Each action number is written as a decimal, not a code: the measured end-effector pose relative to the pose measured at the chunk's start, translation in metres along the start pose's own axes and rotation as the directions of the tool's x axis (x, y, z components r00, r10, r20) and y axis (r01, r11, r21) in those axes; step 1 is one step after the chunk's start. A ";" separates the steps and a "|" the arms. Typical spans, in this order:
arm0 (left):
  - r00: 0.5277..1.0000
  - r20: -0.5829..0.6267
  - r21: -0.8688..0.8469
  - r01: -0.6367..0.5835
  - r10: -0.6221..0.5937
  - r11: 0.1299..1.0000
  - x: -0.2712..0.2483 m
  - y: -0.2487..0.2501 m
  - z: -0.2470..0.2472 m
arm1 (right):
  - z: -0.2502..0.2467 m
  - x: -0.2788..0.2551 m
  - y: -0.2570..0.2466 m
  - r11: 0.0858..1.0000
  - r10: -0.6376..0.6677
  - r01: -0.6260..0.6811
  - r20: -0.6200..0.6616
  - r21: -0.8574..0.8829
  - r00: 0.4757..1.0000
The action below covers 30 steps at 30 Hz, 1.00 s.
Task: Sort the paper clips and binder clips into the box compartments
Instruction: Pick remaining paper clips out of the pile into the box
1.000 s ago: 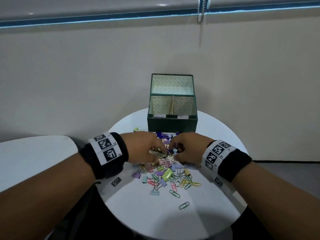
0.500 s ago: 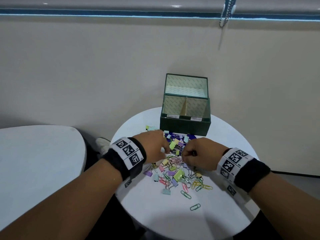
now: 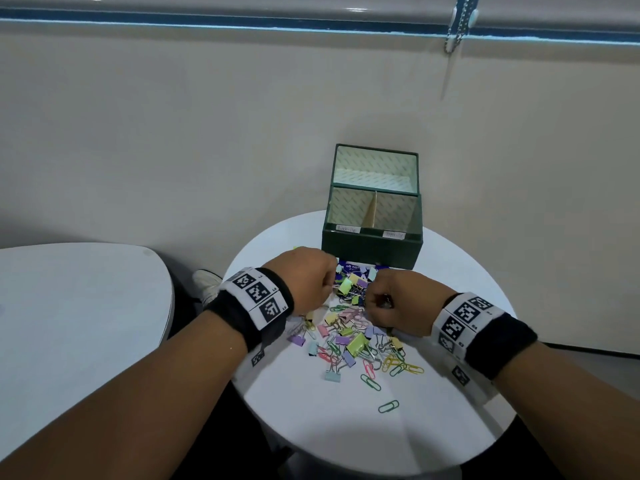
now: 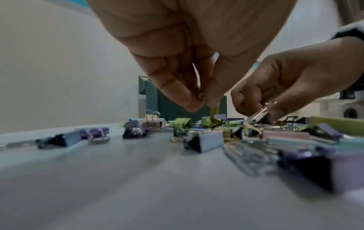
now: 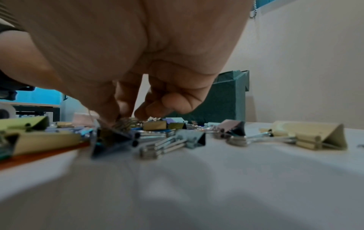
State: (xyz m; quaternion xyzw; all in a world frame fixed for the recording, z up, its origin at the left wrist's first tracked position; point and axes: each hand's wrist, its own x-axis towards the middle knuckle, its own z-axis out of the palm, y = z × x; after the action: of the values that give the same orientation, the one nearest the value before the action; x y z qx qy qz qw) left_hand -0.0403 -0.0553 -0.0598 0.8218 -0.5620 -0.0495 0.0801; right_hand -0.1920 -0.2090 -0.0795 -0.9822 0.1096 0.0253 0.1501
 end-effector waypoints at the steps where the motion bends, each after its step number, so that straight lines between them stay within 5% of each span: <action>1: 1.000 -0.011 -0.016 0.004 -0.004 1.000 0.000 0.000 0.000 | 0.000 0.000 -0.001 1.000 0.008 -0.007 -0.036 0.018 0.999; 6: 0.998 0.057 -0.075 -0.017 0.021 0.997 -0.002 0.001 0.000 | -0.004 -0.003 0.000 0.991 0.093 -0.072 -0.188 0.115 0.978; 19: 0.987 0.160 -0.039 0.028 -0.021 0.999 0.005 0.005 0.002 | -0.005 0.000 0.004 0.985 0.152 -0.123 -0.275 0.121 0.949; 28: 0.996 0.078 -0.038 -0.039 0.042 0.998 0.012 -0.002 0.011 | -0.061 0.025 0.029 0.919 0.371 -0.225 -0.514 0.324 0.774; 30: 0.993 0.102 -0.015 -0.051 0.052 0.999 0.014 -0.003 0.014 | -0.073 0.032 0.034 0.910 0.393 -0.250 -0.492 0.332 0.777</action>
State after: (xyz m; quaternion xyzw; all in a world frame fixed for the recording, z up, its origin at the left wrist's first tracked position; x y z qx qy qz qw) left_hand -0.0350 -0.0683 -0.0738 0.8029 -0.5860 -0.0930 0.0572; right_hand -0.1672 -0.2690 -0.0226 -0.8874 0.3174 -0.2453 0.2272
